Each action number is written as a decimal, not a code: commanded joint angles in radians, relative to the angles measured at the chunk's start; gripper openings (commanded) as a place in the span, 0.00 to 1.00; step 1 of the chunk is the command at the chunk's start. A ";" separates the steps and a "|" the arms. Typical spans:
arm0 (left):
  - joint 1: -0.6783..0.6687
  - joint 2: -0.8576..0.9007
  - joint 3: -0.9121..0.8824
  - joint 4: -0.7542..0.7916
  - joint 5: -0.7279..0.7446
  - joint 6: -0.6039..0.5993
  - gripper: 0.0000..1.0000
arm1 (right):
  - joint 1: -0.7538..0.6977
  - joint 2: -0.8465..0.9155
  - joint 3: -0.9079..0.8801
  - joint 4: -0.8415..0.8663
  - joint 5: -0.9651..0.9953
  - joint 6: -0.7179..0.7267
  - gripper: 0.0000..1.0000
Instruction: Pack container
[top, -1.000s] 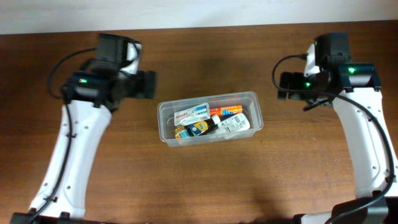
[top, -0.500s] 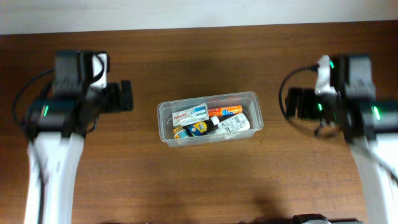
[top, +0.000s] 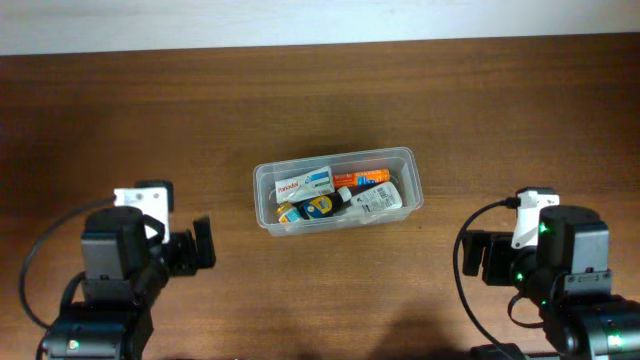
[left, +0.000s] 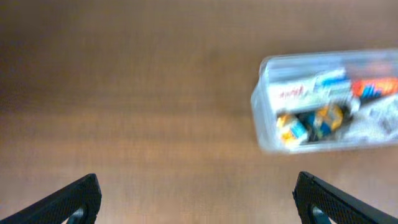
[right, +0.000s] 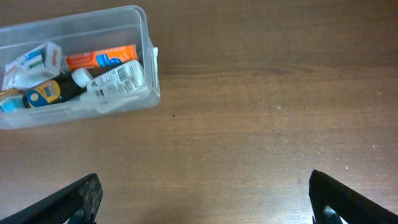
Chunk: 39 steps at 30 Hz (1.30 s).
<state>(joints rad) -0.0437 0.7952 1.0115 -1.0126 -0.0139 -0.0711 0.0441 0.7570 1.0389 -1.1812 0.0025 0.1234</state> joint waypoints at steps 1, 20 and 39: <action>-0.002 -0.015 -0.006 -0.049 0.010 0.016 0.99 | 0.009 0.000 -0.009 0.003 0.012 -0.008 0.98; -0.002 -0.014 -0.006 -0.081 0.010 0.015 0.99 | 0.000 -0.105 -0.138 0.241 0.005 -0.279 0.98; -0.002 -0.014 -0.006 -0.081 0.010 0.015 0.99 | 0.000 -0.754 -0.944 1.048 -0.030 -0.303 0.99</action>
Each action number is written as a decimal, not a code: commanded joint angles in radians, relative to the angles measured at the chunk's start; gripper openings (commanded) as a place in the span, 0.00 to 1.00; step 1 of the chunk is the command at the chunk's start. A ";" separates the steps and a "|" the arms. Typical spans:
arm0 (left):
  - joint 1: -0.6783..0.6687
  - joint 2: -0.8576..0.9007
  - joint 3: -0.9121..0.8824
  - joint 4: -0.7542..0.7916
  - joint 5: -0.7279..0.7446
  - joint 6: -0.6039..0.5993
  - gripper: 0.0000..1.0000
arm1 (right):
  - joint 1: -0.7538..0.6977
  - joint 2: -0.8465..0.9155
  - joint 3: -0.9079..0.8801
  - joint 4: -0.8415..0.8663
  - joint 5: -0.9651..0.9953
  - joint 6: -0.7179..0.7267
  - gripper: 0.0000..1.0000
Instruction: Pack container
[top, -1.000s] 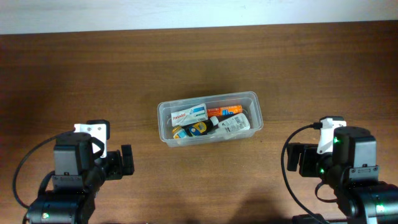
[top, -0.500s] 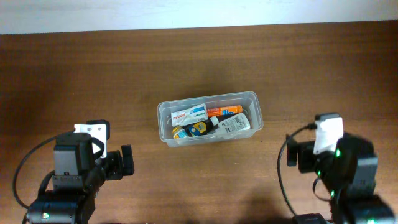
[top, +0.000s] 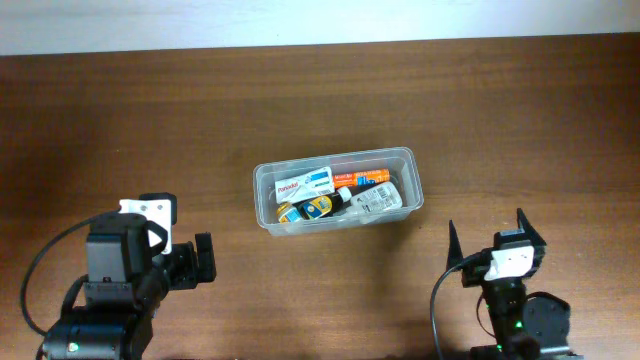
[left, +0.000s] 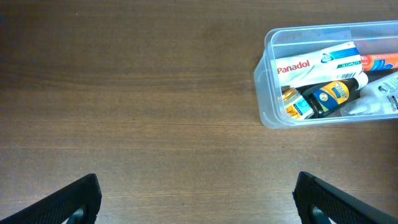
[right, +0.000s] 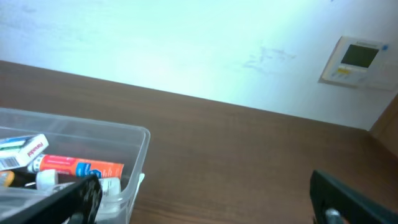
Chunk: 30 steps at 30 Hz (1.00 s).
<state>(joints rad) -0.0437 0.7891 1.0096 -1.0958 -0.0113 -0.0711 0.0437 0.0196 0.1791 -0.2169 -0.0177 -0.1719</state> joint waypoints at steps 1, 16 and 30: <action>-0.002 -0.008 -0.004 0.002 0.008 0.015 0.99 | 0.001 -0.016 -0.112 0.124 -0.010 -0.008 0.98; -0.002 -0.008 -0.004 0.002 0.008 0.015 0.99 | 0.001 -0.014 -0.174 0.142 -0.016 0.019 0.98; -0.002 -0.008 -0.004 0.002 0.008 0.015 0.99 | 0.001 -0.014 -0.174 0.142 -0.016 0.019 0.98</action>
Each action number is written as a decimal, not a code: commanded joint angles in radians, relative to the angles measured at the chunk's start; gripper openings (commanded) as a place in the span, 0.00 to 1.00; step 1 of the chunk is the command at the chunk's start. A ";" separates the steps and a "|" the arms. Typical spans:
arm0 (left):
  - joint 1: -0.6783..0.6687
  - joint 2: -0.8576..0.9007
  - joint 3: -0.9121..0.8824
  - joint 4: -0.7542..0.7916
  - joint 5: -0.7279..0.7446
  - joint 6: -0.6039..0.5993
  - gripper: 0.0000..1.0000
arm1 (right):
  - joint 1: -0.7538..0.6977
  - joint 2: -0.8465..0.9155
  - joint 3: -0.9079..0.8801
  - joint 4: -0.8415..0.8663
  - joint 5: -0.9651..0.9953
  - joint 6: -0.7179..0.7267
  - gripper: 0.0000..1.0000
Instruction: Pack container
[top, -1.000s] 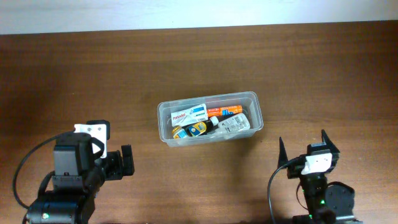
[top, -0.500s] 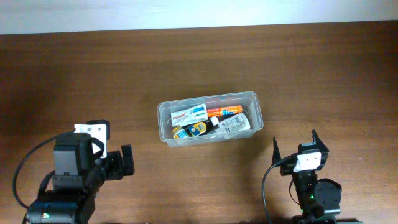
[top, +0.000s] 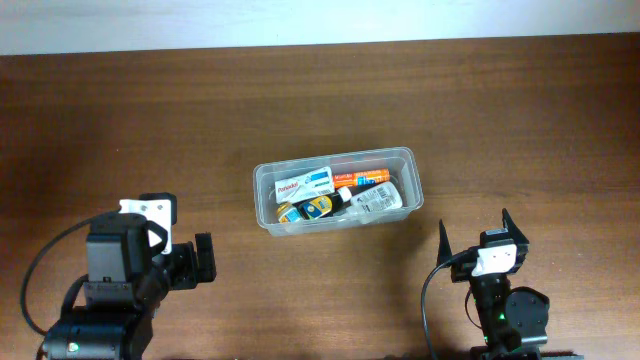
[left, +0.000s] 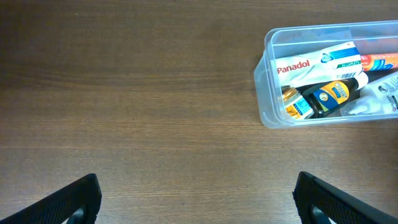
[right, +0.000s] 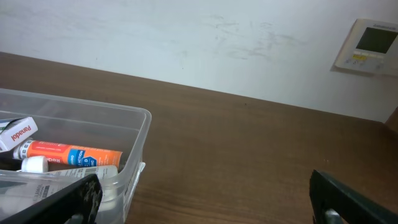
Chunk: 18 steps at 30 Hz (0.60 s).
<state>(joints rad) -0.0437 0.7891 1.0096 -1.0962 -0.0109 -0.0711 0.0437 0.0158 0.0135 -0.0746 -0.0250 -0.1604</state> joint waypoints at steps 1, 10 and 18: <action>-0.002 -0.008 -0.004 0.003 0.008 0.015 0.99 | 0.001 -0.010 -0.008 0.000 -0.008 0.007 0.98; 0.003 -0.049 -0.014 -0.043 -0.007 0.041 0.99 | 0.001 -0.010 -0.008 0.000 -0.009 0.007 0.98; 0.004 -0.440 -0.277 0.178 0.008 0.041 0.99 | 0.001 -0.010 -0.008 0.000 -0.009 0.007 0.98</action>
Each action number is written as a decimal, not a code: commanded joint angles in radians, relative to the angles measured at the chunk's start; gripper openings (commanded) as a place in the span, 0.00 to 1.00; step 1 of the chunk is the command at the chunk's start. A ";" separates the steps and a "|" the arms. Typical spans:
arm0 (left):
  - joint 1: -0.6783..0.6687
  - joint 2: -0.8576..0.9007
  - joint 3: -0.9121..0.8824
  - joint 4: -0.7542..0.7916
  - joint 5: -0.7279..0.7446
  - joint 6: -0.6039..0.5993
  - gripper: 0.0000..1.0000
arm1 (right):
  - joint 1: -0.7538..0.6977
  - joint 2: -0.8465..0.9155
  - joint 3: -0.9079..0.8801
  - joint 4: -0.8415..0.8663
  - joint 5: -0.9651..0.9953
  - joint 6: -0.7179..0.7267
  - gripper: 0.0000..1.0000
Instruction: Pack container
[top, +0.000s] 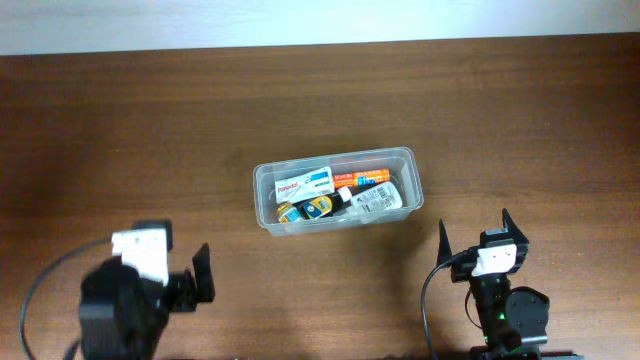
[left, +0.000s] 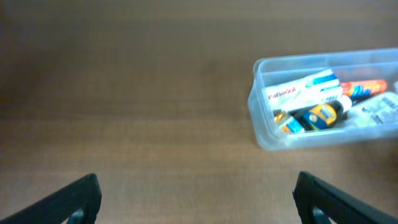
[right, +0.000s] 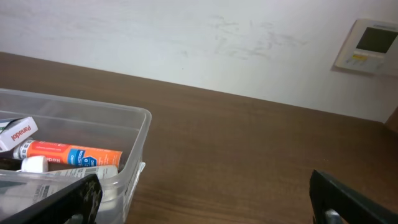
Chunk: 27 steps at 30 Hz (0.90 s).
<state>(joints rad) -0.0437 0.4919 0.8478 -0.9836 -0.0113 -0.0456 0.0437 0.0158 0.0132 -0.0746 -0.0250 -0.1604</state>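
A clear plastic container (top: 262, 203) sits mid-table. In it lie a white Panadol box (top: 304, 183), an orange tube (top: 362, 178), a dark bottle with a blue and yellow label (top: 318, 206) and a white bottle (top: 378, 199). My left gripper (top: 192, 280) is at the front left, open and empty, with the container (left: 260, 134) blurred at the right of its wrist view. My right gripper (top: 476, 238) sits low at the front right, open and empty, level with the container's near corner (right: 140, 124).
The brown wooden table (top: 520, 120) runs back to a white wall (right: 186, 43) that carries a thermostat panel (right: 373, 38). Black cables loop beside both arm bases at the front edge.
My left arm has moved back toward the table's front edge, and its wrist view is now blurred with the container a little farther off. The right arm and the container have not changed.
First both arms stood at the table's front corners, grippers open, wrist cameras looking down. Then the right arm was folded low with its camera level toward the wall, and it stayed there. The left arm kept its place and has now drawn back.
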 joint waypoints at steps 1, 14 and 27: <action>0.004 -0.203 -0.166 0.099 0.008 0.016 0.99 | 0.001 -0.010 -0.008 0.000 -0.008 0.007 0.98; 0.040 -0.481 -0.696 0.681 -0.076 0.016 0.99 | 0.001 -0.010 -0.008 0.000 -0.008 0.007 0.98; 0.040 -0.485 -0.838 0.909 -0.072 0.016 0.99 | 0.001 -0.010 -0.008 0.000 -0.008 0.007 0.98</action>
<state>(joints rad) -0.0086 0.0154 0.0185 -0.0784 -0.0723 -0.0452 0.0437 0.0147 0.0128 -0.0738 -0.0254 -0.1604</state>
